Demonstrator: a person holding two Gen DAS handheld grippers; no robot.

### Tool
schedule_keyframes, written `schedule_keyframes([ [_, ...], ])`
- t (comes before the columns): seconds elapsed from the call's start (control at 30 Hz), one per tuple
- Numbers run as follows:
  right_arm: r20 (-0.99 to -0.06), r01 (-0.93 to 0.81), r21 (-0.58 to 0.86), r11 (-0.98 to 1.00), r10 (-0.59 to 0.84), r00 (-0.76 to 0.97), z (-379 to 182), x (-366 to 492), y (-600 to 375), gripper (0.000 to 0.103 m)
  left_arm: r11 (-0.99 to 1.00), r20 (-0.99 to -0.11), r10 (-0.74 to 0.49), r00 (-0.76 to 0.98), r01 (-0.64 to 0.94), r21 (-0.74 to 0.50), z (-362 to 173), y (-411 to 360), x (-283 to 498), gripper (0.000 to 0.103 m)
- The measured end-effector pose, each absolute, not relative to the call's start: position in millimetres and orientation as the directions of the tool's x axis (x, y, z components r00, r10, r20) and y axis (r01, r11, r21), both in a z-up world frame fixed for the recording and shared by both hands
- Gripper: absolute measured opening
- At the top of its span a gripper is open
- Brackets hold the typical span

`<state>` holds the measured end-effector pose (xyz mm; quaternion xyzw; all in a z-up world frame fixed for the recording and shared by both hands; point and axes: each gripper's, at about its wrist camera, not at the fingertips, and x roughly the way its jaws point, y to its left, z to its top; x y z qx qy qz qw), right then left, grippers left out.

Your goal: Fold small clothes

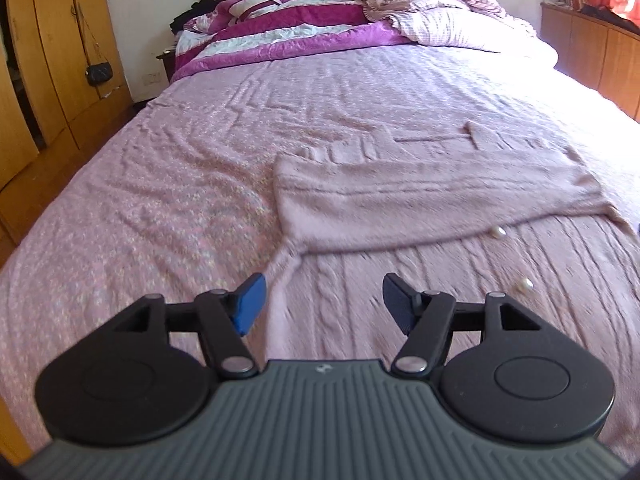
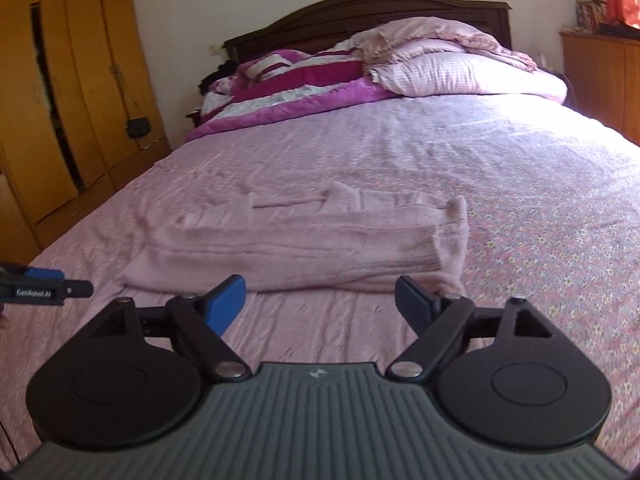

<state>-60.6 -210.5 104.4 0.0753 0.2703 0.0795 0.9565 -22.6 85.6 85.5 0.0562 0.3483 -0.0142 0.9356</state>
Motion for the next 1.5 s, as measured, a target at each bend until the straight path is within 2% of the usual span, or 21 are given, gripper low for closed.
schedule_keyframes([
  [0.07, -0.510, -0.134, 0.167, 0.977, 0.202, 0.836, 101, -73, -200, 0.090, 0.993, -0.657, 0.007, 0.754, 0.073, 0.095, 84, 83, -36, 0.074],
  [0.23, -0.535, -0.192, 0.133, 0.972, 0.234, 0.812, 89, -103, -180, 0.090, 0.990, -0.672, -0.019, 0.740, 0.106, 0.088, 74, 76, -66, 0.074],
  [0.5, -0.597, -0.271, -0.002, 0.963, 0.216, 0.773, 66, -141, -156, 0.095, 0.985, -0.715, -0.041, 0.698, 0.147, 0.087, 50, 70, -101, 0.074],
  [0.6, -0.622, -0.294, -0.055, 0.954, 0.198, 0.757, 56, -151, -147, 0.096, 0.970, -0.728, -0.079, 0.681, 0.221, 0.101, 40, 66, -115, 0.074],
  [0.77, -0.636, -0.282, -0.016, 0.959, 0.208, 0.743, 48, -156, -150, 0.096, 0.916, -0.759, -0.093, 0.644, 0.353, 0.188, 24, 52, -133, 0.074],
  [0.97, -0.638, -0.273, -0.009, 0.962, 0.204, 0.743, 47, -156, -151, 0.096, 0.867, -0.784, -0.119, 0.609, 0.448, 0.217, 10, 42, -148, 0.074],
  [1.1, -0.641, -0.273, -0.014, 0.962, 0.200, 0.740, 44, -156, -150, 0.096, 0.821, -0.780, -0.082, 0.621, 0.486, 0.301, -3, 29, -153, 0.077],
  [1.23, -0.647, -0.269, -0.007, 0.963, 0.201, 0.736, 43, -155, -151, 0.096, 0.758, -0.732, 0.051, 0.680, 0.451, 0.471, -18, 18, -153, 0.080],
  [1.5, -0.654, -0.267, -0.053, 0.962, 0.169, 0.737, 41, -156, -149, 0.096, 0.803, -0.705, 0.032, 0.709, 0.402, 0.441, -9, 34, -142, 0.081],
])
